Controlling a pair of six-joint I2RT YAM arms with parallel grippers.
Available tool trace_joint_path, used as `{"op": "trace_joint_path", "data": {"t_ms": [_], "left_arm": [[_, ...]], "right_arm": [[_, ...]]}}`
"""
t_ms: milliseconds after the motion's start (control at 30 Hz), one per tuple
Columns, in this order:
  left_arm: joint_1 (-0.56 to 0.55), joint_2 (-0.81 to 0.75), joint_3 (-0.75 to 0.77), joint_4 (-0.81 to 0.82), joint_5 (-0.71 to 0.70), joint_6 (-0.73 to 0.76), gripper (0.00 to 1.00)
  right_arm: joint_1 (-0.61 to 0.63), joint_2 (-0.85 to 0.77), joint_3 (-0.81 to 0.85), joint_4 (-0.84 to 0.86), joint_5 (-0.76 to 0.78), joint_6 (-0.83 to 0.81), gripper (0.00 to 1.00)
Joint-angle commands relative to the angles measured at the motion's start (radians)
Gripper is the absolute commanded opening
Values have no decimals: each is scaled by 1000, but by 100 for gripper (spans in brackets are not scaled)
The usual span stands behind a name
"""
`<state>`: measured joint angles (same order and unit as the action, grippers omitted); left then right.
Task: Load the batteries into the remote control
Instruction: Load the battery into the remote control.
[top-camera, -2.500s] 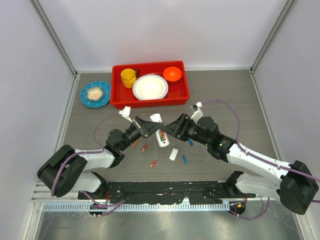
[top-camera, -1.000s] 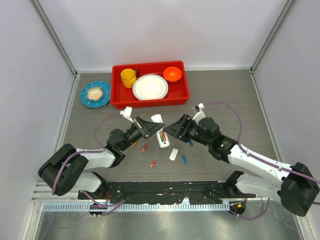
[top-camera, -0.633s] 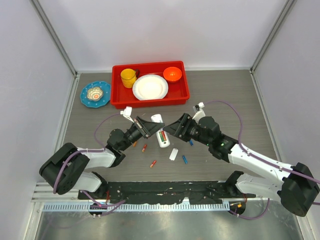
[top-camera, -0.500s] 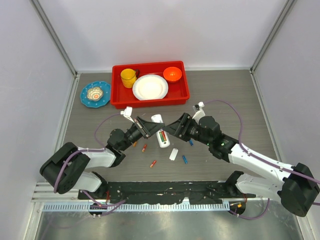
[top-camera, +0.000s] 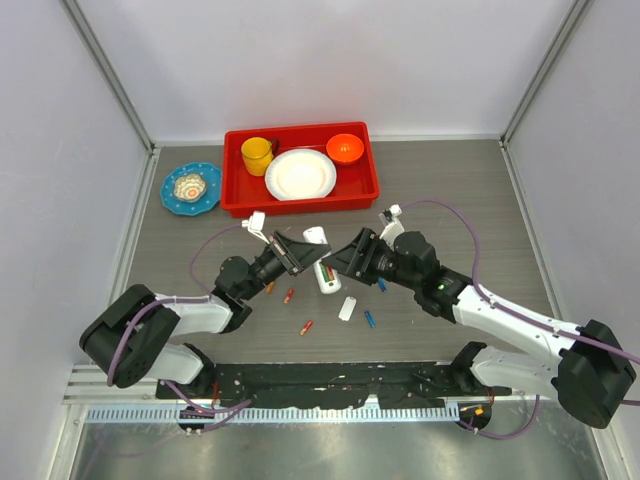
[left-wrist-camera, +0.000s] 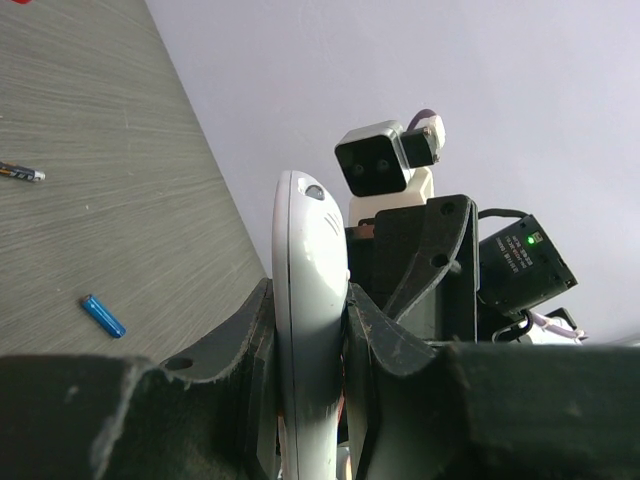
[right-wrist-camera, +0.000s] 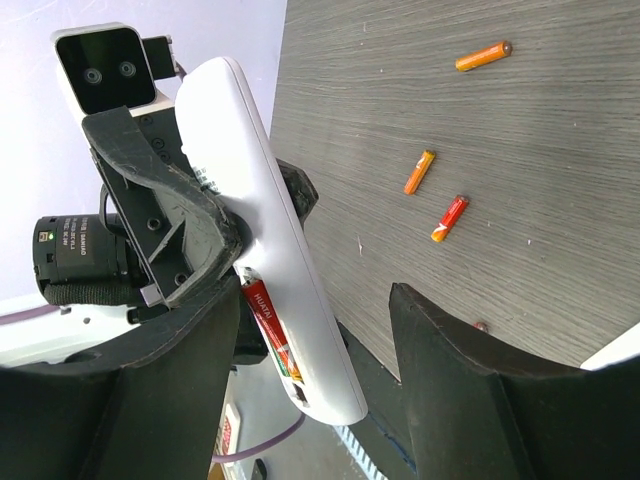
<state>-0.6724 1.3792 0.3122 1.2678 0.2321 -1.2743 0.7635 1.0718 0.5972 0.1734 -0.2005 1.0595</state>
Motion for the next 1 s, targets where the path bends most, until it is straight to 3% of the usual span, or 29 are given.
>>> {"op": "trace_joint_path", "data": {"t_ms": [0, 967], "left_arm": [[-7, -6, 38, 278, 9, 4, 0], [-12, -49, 84, 278, -30, -5, 0]], "right_arm": [[-4, -13, 19, 57, -2, -6, 66], [-4, -27, -91, 141, 12, 48, 61]]}}
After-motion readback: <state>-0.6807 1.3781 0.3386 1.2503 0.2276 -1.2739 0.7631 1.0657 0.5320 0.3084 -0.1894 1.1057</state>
